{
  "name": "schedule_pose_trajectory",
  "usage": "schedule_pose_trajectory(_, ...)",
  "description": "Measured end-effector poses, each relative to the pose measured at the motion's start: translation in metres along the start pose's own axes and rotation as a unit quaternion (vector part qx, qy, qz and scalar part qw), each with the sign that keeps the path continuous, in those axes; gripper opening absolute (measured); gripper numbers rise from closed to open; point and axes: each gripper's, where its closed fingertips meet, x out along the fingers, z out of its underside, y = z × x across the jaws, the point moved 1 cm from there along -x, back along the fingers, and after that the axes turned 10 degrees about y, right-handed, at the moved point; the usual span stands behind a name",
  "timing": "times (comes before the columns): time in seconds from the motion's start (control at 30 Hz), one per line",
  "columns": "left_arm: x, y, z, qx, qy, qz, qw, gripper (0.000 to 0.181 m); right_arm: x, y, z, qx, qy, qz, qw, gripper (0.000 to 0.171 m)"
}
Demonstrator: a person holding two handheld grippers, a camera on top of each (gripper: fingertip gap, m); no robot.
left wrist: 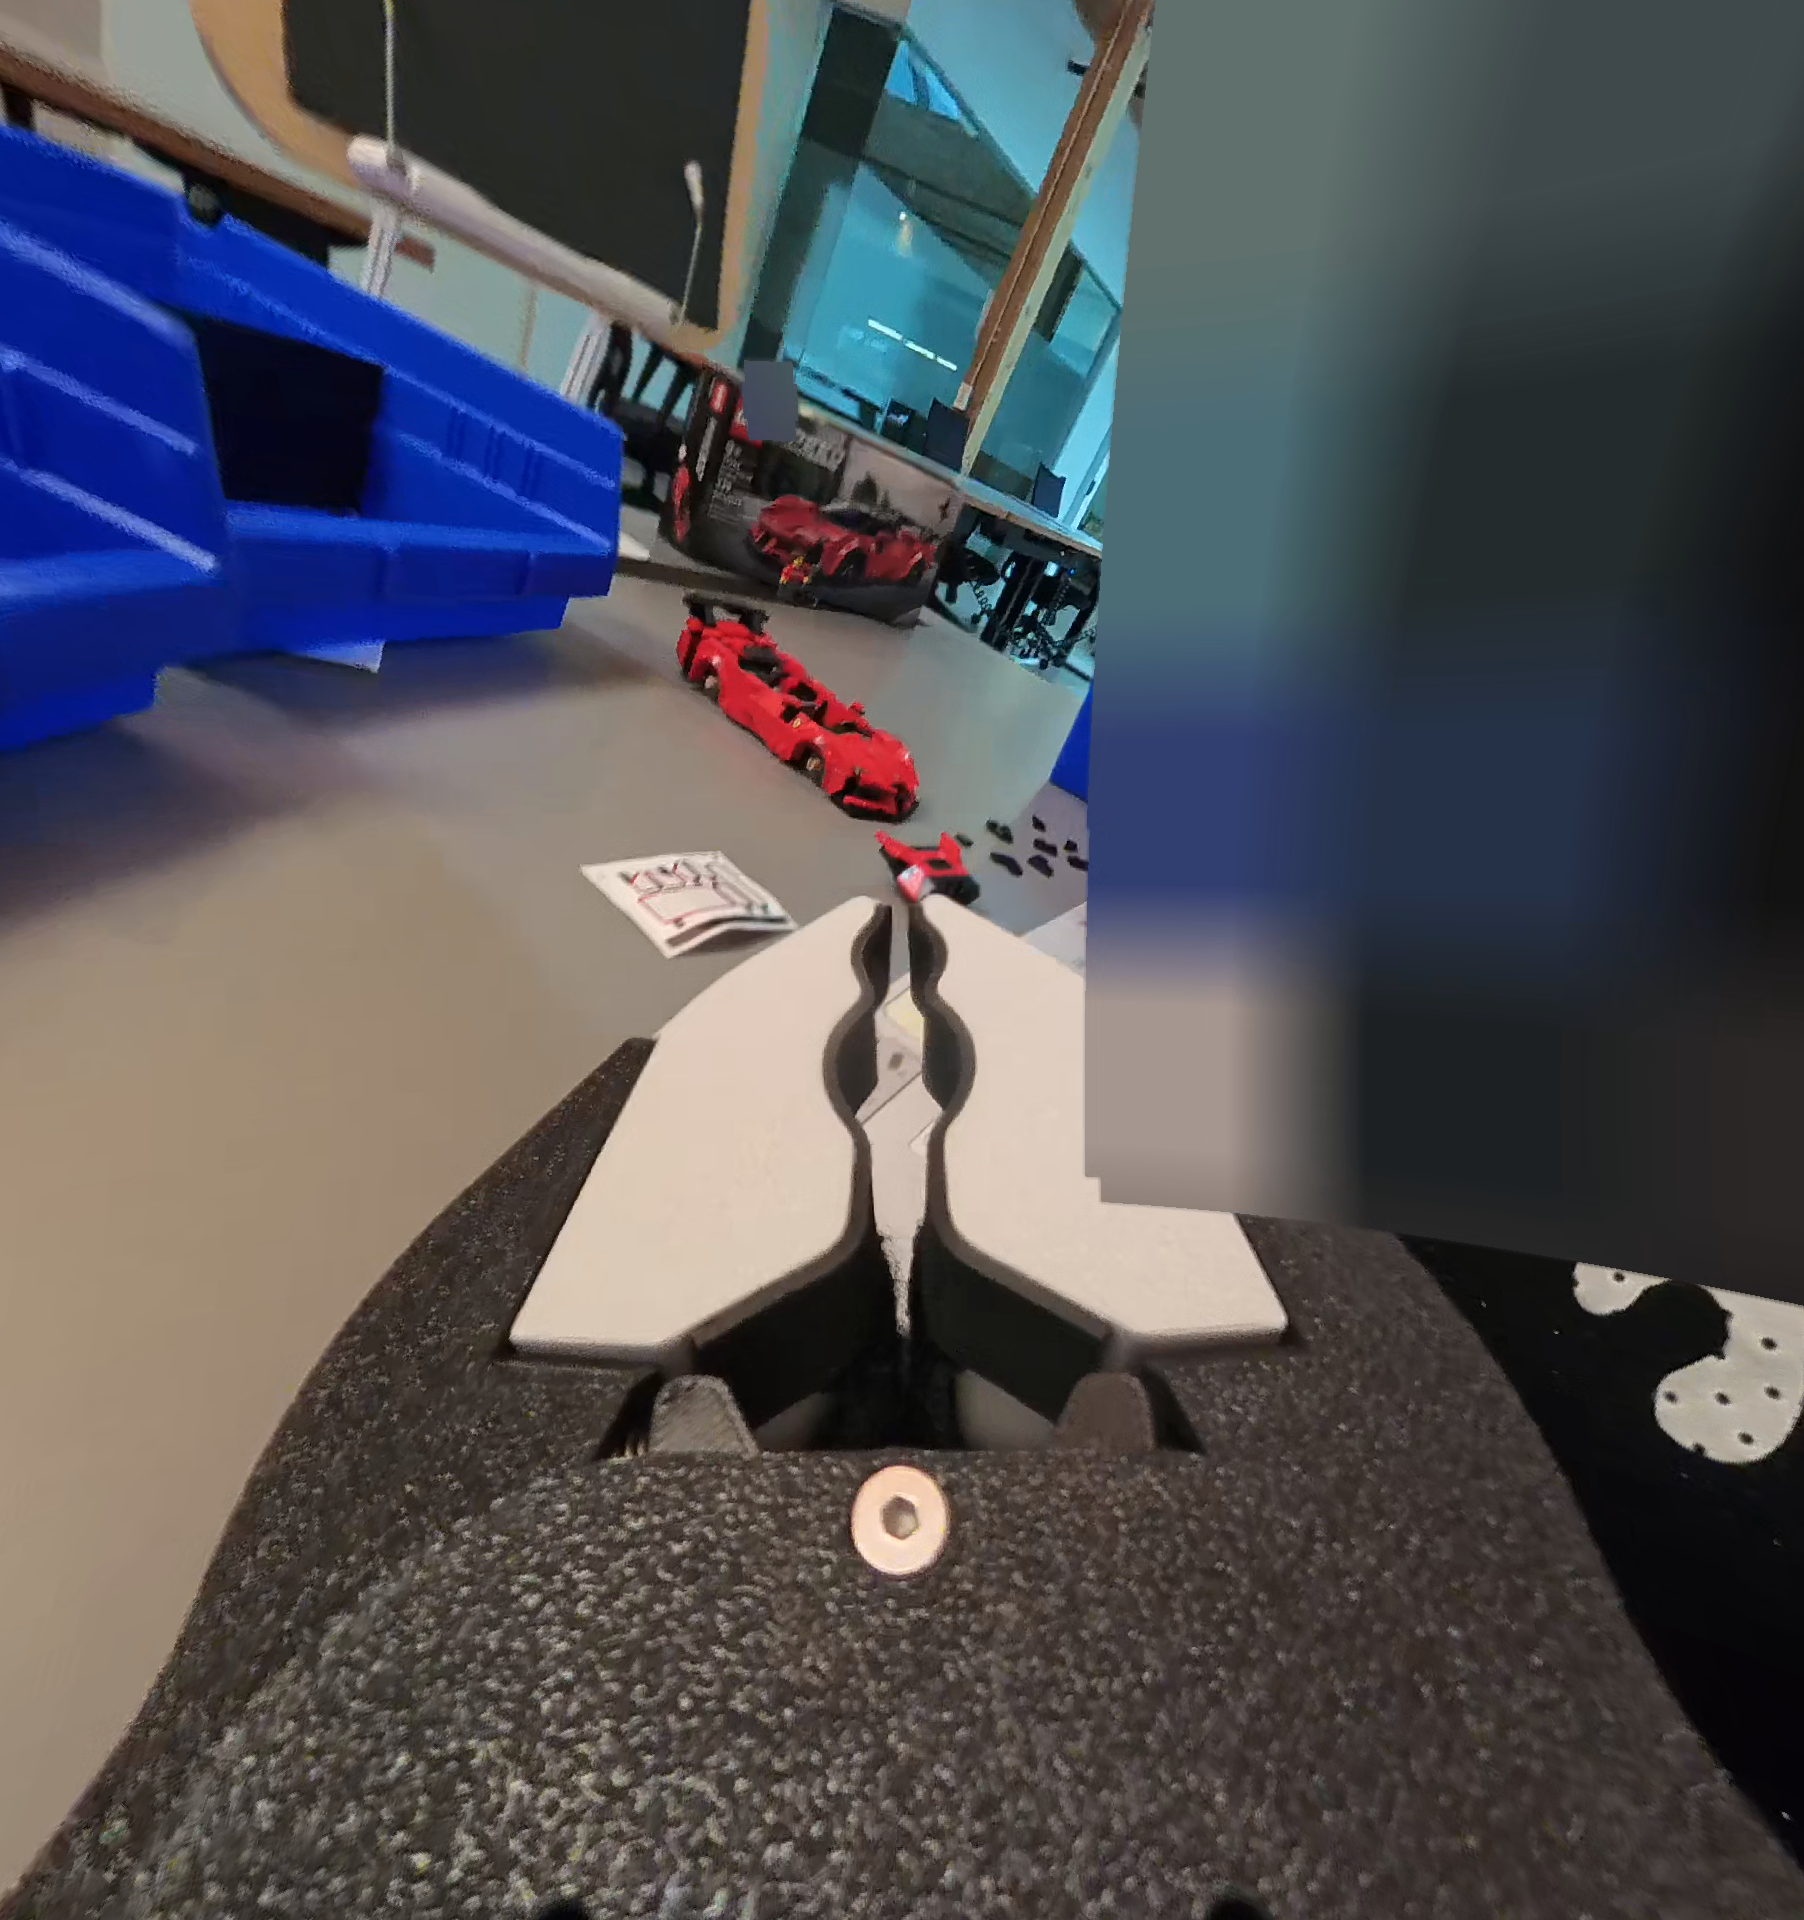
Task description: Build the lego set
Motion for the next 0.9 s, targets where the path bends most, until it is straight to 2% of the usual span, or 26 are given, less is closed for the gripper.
schedule_pose_trajectory(0.17,0.003,0.014,-0.018,0.073,0.013,-0.011,0.997,0.004,0.012,0.013,0.002,0.028,0.004,0.014,1.0,0.041)
schedule_pose_trajectory(0.23,0.005,0.016,-0.027,0.088,0.022,-0.017,0.996,0.004,0.007,0.013,-0.018,0.056,0.073,0.025,0.995,0.037)
schedule_pose_trajectory(0.33,0.013,0.013,-0.042,0.095,0.044,-0.025,0.994,0.005,-0.015,-0.007,-0.073,0.075,0.231,0.014,0.97,0.034)
schedule_pose_trajectory(0.47,0.034,0.008,-0.065,0.113,0.075,-0.025,0.99,0.006,-0.05,-0.075,-0.141,0.03,0.427,-0.077,0.9,0.029)
schedule_pose_trajectory(0.57,0.055,0.005,-0.075,0.133,0.068,-0.019,0.989,0.007,-0.065,-0.152,-0.162,-0.014,0.46,-0.224,0.859,0.04)
schedule_pose_trajectory(0.67,0.069,0.001,-0.083,0.146,0.055,-0.025,0.987,0.008,-0.073,-0.214,-0.164,-0.051,0.498,-0.346,0.793,0.047)
schedule_pose_trajectory(0.73,0.073,-0.006,-0.088,0.153,0.052,-0.037,0.986,0.009,-0.075,-0.234,-0.165,-0.057,0.552,-0.385,0.737,0.049)
schedule_pose_trajectory(0.8,0.073,-0.015,-0.089,0.152,0.039,-0.049,0.986,0.013,-0.078,-0.24,-0.168,-0.056,0.619,-0.386,0.681,0.046)
schedule_pose_trajectory(0.87,0.07,-0.018,-0.086,0.162,0.02,-0.047,0.986,0.018,-0.078,-0.239,-0.17,-0.022,0.657,-0.39,0.645,0.045)
schedule_pose_trajectory(0.9,0.067,-0.019,-0.085,0.172,0.012,-0.046,0.984,0.023,-0.077,-0.24,-0.17,-0.004,0.662,-0.406,0.63,0.05)
